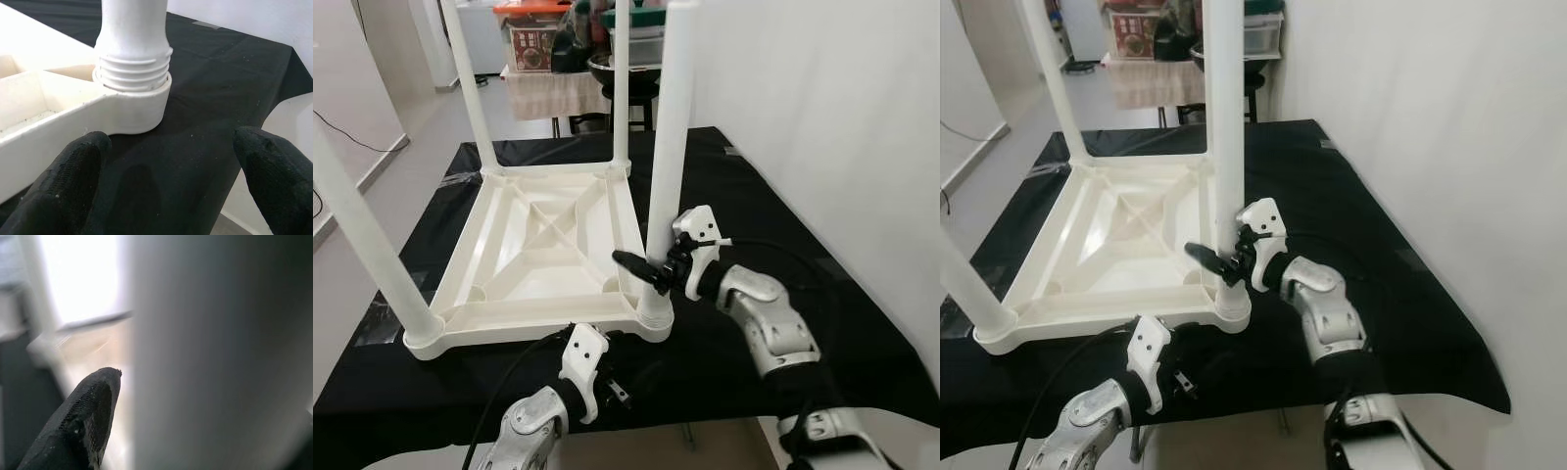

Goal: Building children table

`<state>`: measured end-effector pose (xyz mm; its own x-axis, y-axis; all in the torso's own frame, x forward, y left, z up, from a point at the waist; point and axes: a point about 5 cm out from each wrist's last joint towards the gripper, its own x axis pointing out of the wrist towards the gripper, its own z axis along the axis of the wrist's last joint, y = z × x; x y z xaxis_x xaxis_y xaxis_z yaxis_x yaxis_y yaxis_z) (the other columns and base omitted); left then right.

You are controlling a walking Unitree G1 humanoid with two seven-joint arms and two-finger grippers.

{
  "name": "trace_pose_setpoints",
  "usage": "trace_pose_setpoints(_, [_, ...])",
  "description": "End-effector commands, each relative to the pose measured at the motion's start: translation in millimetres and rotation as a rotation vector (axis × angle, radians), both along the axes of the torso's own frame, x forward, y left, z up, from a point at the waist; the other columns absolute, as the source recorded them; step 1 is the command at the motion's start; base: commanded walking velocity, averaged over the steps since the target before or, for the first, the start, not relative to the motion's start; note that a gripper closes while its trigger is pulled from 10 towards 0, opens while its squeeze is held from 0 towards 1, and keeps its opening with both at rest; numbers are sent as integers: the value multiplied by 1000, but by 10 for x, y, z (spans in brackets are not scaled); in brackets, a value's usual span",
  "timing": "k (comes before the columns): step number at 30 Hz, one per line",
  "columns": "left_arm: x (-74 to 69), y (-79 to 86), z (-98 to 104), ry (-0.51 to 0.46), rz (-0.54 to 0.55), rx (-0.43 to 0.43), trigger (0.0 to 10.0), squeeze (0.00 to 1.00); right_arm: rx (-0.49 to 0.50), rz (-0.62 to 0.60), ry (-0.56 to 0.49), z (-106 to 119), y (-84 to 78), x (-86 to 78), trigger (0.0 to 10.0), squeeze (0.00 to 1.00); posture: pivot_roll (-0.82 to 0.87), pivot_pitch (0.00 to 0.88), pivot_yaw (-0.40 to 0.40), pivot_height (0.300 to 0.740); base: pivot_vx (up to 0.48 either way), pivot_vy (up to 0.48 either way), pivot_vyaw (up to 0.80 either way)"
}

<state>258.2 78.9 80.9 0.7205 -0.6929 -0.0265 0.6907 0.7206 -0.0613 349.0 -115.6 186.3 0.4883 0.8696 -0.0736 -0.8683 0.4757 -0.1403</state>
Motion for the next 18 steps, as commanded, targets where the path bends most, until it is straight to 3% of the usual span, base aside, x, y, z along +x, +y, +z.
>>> trace_pose_setpoints(1, [-17,0,-5,4,-3,-10,10000,0,-20,96,14,-30,69,-23,10000,0,-6,0,-28,740,0,0,0])
trace_pose_setpoints(7, [-30,32,-1,-3,13,-8,10000,0,-74,206,48,-22,48,32,10000,0,4,0,-37,740,0,0,0])
trace_pose_setpoints(8, [-40,18,-2,-5,9,-3,10000,0,-83,234,63,-15,39,56,9490,0,1,0,-36,740,0,0,0])
trace_pose_setpoints(10, [-51,-9,-6,-9,3,4,10000,0,-78,275,90,-2,13,71,0,0,-2,0,-33,740,0,0,0])
trace_pose_setpoints(18, [-36,19,28,-2,1,-20,10000,0,-45,305,93,-40,-42,29,0,0,-7,0,-21,740,0,0,0])
